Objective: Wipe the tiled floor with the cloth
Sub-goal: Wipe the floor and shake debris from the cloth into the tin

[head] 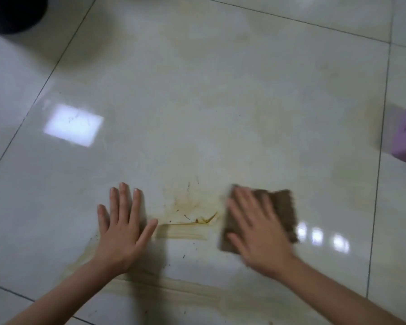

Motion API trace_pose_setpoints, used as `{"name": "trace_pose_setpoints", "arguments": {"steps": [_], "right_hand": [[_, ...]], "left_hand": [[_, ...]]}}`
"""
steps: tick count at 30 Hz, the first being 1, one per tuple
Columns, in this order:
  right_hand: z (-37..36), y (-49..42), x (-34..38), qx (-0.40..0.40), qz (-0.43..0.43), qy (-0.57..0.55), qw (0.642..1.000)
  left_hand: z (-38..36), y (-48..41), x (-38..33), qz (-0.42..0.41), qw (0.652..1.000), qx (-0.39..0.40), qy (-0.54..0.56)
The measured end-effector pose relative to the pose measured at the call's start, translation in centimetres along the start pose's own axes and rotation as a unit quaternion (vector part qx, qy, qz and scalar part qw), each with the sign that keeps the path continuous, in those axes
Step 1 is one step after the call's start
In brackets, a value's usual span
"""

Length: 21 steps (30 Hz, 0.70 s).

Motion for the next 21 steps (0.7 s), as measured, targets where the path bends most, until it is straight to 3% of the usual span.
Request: {"name": "trace_pose_setpoints", "arguments": {"steps": [4,9,16,21], "right_hand": [[-3.5,-9.6,10.9,0.049,0.103,-0.009,0.993],[-3.8,-12.8,13.9,0.103,0.161,-0.013,0.981],[-2.1,-7.2,8.4,0.115,0.072,0.019,0.991],[-2.0,-8.6,9.5,0.091,-0.003,-0.066,0.994]], "left_hand": [[0.4,0.3,0.4,-0.016,0.999,0.009,0.043],[1.6,0.4,1.0,-0.004,0.997,0.001,0.078],[2.9,0.6,2.3,0.004,0.993,-0.050,0.108],[3.9,1.1,2.4,0.010,0.988,-0.095,0.120]]}}
Point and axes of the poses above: each hand's wrist, its own y-axis away from the middle knuckle, its own z-axis out of the back of the hand, x = y × z, the point moved 10 cm from there along -y, towards the middle knuckle, and after that the axes turned 11 degrees about -y, right-handed, at the moved point
